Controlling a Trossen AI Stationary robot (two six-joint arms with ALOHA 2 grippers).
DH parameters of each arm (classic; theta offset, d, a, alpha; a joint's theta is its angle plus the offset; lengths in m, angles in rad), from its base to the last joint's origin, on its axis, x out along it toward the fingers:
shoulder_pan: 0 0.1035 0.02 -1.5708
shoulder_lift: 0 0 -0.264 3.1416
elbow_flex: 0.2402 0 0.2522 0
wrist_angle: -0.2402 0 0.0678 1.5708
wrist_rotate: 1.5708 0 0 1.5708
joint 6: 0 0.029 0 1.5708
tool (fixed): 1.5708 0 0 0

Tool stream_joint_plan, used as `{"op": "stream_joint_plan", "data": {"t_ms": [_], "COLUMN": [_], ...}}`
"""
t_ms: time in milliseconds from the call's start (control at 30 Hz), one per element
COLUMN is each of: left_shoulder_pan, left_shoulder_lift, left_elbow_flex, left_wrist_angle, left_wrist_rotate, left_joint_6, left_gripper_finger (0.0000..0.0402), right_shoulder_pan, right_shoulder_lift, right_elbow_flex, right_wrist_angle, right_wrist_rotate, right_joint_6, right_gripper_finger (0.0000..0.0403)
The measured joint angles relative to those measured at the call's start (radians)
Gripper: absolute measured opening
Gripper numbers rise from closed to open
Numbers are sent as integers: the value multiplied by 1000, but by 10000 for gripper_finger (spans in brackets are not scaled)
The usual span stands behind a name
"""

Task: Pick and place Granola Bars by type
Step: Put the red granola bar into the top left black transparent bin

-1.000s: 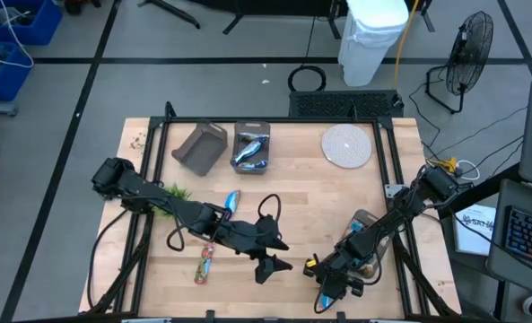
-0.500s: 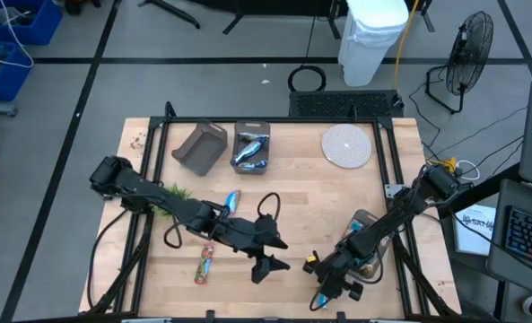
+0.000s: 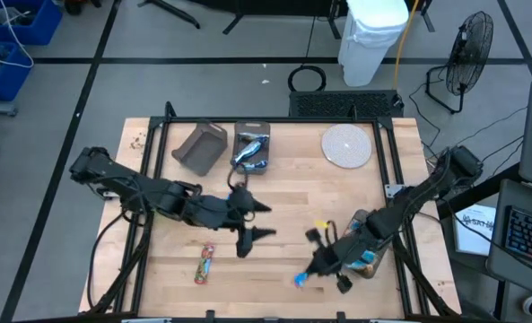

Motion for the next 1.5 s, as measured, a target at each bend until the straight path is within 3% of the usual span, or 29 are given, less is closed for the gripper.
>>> {"op": "stream_joint_plan", "data": {"t_ms": [133, 300, 600, 1067, 1300, 1500], "left_shoulder_pan": [-5, -10, -12, -13, -13, -2], "left_shoulder_lift": [-35, -34, -26, -24, -25, -9], "left_elbow_flex": [0, 0, 0, 0, 0, -2], "left_wrist_angle": [-6, 29, 35, -83, 35, 122], "left_wrist_rotate": [-127, -139, -130, -117, -44, -47], "left_joint_6": [57, 107, 210, 386, 381, 374], "left_gripper_finger": [294, 294, 294, 294, 294, 294], "right_shoulder_pan": [-37, -101, -192, -214, -235, -253], "right_shoulder_lift": [-67, -116, -135, -188, -190, -188], "right_elbow_flex": [0, 0, 0, 2, 1, 1], "right_wrist_angle": [44, 155, 346, 426, 448, 449], "right_wrist_rotate": [147, 245, 244, 211, 212, 213], "right_joint_6": [93, 147, 159, 169, 162, 160], "right_gripper_finger": [1, 0, 0, 0, 0, 0]}}
